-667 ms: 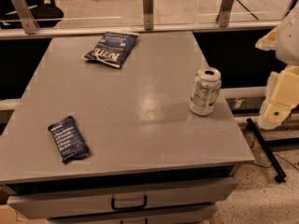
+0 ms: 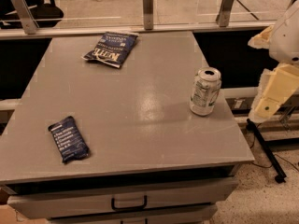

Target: Move 7up can near rxbar blueberry

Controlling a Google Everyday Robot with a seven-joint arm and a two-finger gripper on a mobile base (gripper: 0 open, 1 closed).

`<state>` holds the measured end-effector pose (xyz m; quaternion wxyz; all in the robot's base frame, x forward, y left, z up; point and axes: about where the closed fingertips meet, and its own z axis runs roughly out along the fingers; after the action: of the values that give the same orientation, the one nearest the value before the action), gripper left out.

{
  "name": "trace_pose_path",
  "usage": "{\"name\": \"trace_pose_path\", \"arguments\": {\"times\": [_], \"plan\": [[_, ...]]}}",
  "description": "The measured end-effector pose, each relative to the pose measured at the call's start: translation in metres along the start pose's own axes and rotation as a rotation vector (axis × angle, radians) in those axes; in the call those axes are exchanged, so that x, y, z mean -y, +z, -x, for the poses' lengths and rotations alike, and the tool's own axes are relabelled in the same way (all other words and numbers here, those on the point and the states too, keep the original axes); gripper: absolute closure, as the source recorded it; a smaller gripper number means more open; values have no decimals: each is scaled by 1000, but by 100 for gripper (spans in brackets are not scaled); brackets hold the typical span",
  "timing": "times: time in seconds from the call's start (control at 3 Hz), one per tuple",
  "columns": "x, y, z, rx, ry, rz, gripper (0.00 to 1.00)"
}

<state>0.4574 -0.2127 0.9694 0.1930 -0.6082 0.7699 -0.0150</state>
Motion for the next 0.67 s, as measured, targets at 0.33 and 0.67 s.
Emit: {"name": "trace_pose_path", "arguments": {"times": [0.33,0.67], "plan": [[27,25,11,133,0,-9,0],[45,55,20,278,45,5,0]]}}
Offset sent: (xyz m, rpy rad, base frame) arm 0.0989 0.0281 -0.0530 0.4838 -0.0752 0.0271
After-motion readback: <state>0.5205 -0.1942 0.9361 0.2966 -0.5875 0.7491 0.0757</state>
